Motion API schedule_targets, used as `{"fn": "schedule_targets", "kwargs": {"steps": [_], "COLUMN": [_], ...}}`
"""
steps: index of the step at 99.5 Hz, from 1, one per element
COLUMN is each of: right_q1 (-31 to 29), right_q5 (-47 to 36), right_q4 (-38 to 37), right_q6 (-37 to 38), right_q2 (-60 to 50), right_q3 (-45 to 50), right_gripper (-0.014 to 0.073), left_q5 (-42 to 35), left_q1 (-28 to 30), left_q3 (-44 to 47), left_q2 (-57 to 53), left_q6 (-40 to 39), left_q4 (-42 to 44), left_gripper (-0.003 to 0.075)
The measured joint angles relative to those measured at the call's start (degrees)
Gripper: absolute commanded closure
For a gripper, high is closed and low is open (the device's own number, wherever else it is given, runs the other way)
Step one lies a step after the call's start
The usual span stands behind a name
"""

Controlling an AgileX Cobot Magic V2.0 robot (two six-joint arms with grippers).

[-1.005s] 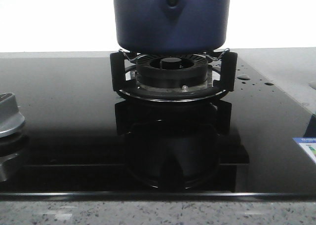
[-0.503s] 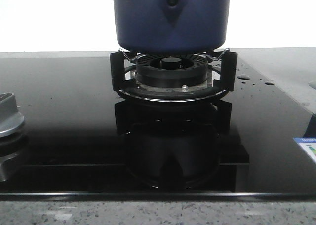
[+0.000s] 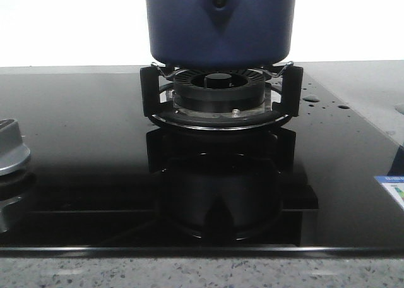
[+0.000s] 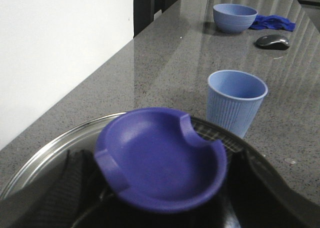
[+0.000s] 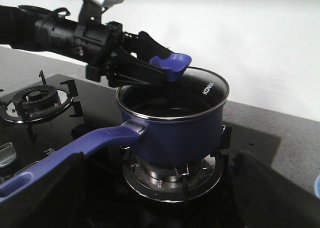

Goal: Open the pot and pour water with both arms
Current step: 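Lift the glass lid up off the blue saucepan with the left gripper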

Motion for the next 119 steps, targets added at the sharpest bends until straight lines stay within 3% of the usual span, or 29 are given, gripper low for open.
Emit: {"fn": "schedule_targets", "kwargs": {"steps": [30,52,64,95,119], "right_q1": [0.0,0.0,0.0,0.0,0.0], "right_q5": [-0.1,-0.3,-0.7,-11.8,-19.4], "right_q4": [0.0,0.1,-0.2,-8.4,-14.6], "right_q6": [0.0,0.0,-0.1,-0.1,-0.1], "right_q2": [0.0,0.0,0.0,0.0,0.0], "right_q3": [0.0,0.0,0.0,0.0,3.2], "right_gripper": [0.0049,0.0049,0.0049,0.0049,0.0049], "left_q5": [-1.1,-1.4,-1.1,-0.4,1.3], "left_q1": [-2.6,-2.7,-2.7,-2.2,2.4], "left_q3": [-1.2,-1.2,-1.2,-0.8,-0.8], "left_q2": [2.2,2.5,2.5,-4.0,-13.7], "left_q6": [0.1,0.2,0.2,0.3,-3.1], "left_q4": [-1.7,-3.6,-3.8,-3.2,-3.2], "left_gripper": [0.022,0.0415,0.0474,0.0476,0.0476]}}
